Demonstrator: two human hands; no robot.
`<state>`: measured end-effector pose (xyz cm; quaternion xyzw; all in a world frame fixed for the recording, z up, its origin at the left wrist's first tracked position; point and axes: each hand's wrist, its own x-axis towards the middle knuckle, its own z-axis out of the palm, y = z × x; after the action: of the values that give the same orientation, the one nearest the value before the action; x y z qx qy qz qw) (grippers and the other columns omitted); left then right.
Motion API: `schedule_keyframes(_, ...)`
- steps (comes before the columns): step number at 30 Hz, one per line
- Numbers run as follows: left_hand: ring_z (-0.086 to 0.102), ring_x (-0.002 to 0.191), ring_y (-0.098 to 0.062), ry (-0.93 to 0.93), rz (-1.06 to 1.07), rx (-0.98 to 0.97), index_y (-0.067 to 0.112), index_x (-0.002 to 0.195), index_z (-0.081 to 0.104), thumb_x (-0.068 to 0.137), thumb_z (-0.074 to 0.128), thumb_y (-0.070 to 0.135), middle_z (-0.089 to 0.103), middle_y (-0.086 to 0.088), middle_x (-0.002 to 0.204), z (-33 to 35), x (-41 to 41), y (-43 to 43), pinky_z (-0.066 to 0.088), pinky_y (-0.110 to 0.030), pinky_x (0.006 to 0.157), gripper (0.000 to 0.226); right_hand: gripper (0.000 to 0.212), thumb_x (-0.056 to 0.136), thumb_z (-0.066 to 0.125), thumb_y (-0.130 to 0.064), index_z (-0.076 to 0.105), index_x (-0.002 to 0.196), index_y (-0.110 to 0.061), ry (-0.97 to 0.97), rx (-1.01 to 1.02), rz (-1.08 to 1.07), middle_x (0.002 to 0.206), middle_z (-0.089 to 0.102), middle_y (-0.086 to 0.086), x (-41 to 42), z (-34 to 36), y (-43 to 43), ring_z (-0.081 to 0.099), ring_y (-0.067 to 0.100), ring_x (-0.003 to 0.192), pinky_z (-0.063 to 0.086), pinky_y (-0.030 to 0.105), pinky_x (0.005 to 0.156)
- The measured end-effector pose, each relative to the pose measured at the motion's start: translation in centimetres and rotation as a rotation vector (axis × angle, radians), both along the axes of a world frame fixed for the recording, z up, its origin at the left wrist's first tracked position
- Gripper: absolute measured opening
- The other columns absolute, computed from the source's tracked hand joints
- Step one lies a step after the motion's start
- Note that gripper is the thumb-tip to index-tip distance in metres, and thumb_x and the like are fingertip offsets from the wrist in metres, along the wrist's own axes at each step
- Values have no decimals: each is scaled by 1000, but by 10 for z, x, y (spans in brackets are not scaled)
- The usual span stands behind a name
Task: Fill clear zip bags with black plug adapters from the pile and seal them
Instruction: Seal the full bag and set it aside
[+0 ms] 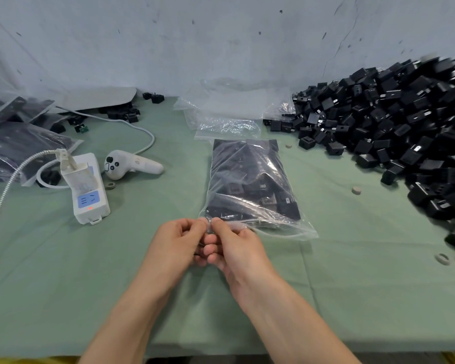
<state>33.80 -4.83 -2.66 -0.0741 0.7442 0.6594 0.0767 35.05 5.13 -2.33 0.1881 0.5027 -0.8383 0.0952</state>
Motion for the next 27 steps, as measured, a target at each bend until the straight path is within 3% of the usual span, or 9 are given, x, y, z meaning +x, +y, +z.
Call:
schedule_keyframes(4,54,42,-10,18,17,-2,6,78,69,97,61,26,60,0,53,1,2,2,49,-21,44,29,22,103,53,-14,64,94,3,-18,-37,13,48,55,1,2,1,1,48,6,36,41,17,36)
schedule_keyframes(11,54,43,-12,-17,10,-36,9,68,63,99,58,22,60,-2,52,2,2,3,48,-21,46,34,25,103,53,-12,61,83,1,-53,-93,-60,49,57,1,8,-2,2,51,7,37,45,18,39)
schedule_keyframes(17,58,44,-11,-17,18,11,7,75,67,100,56,21,63,-2,54,4,4,3,49,-21,43,31,28,100,57,-9,62,73,-1,-62,-121,-81,49,59,1,5,0,4,51,6,37,43,16,38)
schedule_keyframes(22,57,41,-9,7,14,-33,3,80,68,101,54,19,63,-1,52,4,3,4,47,-19,39,29,25,100,57,-11,63,78,-1,-57,-141,-89,50,60,1,6,2,4,50,6,38,43,16,39)
schedule_keyframes(27,61,47,-10,14,18,-29,4,78,65,101,55,21,66,-2,57,3,5,3,46,-19,41,30,37,97,58,-5,60,60,-3,-98,-152,-127,45,56,3,10,6,8,48,7,34,39,15,36)
